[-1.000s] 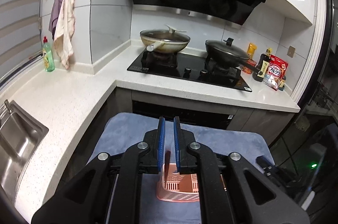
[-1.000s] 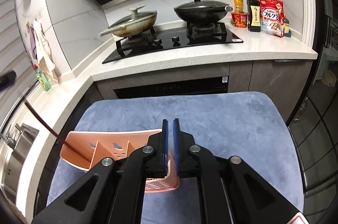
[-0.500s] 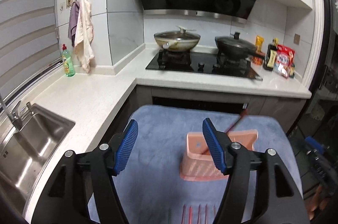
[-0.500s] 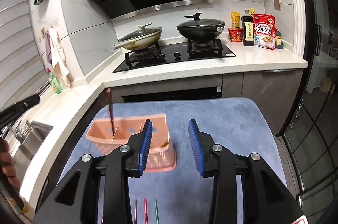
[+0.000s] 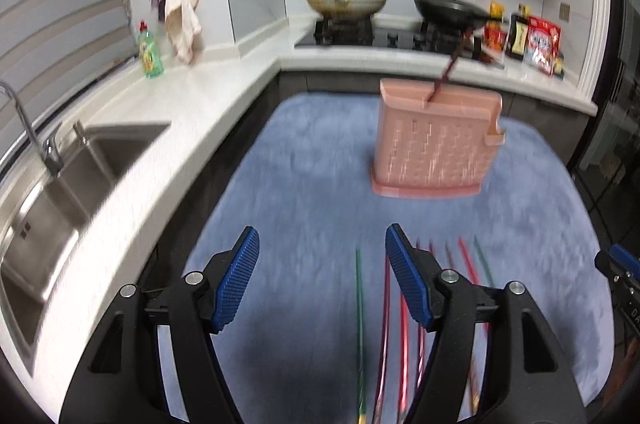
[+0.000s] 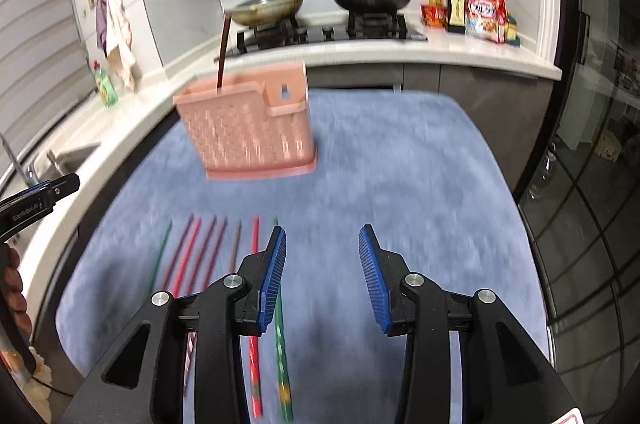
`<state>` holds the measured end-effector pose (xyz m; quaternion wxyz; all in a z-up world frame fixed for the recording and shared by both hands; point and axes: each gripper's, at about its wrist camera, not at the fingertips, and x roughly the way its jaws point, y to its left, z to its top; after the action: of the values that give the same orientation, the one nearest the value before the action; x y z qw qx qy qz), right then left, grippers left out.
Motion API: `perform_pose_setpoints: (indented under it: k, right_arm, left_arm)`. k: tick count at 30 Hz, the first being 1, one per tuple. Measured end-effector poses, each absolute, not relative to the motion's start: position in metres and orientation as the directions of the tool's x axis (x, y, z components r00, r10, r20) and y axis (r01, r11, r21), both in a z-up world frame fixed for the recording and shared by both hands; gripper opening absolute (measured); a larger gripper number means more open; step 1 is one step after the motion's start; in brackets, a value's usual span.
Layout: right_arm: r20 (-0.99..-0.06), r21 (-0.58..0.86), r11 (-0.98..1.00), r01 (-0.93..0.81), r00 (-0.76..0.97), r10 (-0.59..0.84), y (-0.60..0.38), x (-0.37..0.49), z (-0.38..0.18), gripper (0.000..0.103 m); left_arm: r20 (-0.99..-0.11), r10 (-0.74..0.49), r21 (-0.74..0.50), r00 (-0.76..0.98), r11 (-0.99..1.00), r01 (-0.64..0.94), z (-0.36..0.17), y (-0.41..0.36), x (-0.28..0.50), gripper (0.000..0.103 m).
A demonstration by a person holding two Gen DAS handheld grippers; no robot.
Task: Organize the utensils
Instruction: 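Move both open tools back over the remaining chopsticks, then grasp a green chopstick with the right tool while the left tool grasps the other green chopstick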
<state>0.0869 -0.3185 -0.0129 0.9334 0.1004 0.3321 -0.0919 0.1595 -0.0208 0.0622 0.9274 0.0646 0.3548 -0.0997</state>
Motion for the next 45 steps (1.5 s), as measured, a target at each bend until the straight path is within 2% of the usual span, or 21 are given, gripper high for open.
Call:
perform_pose_setpoints:
  k: [8, 25, 29, 32, 36, 45]
  right_arm:
    - [-0.695, 0.106, 0.966, 0.234, 0.713, -0.096, -0.299, 0.054, -0.056, 0.038]
    - [-0.744, 0.058, 0.982, 0.181, 0.664, -0.078, -0.262, 0.035, -0.110, 0.037]
    - [-0.748, 0.054, 0.982, 0.182, 0.658, -0.081, -0.260, 0.037, -0.117, 0.032]
    - [-0.756, 0.052, 0.982, 0.181, 0.650, -0.080, -0.260, 0.039, -0.123, 0.023]
    - [-0.768, 0.082, 0.980, 0.179, 0.639, -0.052, -0.264, 0.040, -0.129, 0.015]
    - [-0.768, 0.071, 0.980, 0.184, 0.637, -0.064, -0.264, 0.038, -0.131, 0.008]
  left_arm:
    - [-0.735, -0.094, 0.068, 0.671, 0.975, 0.211, 0.010, -0.003, 0.118, 0.062]
    - [-0.788, -0.076, 0.041, 0.611, 0.984, 0.176, -0.041, 0.022, 0.079, 0.062]
    - [-0.796, -0.086, 0.030, 0.599, 0.983, 0.181, -0.048, 0.023, 0.075, 0.062]
    - [-0.802, -0.090, 0.029, 0.591, 0.981, 0.190, -0.052, 0.021, 0.072, 0.062]
    - [-0.808, -0.099, 0.025, 0.581, 0.979, 0.202, -0.056, 0.017, 0.070, 0.062]
    - [-0.818, -0.121, 0.013, 0.562, 0.973, 0.229, -0.061, 0.008, 0.068, 0.062]
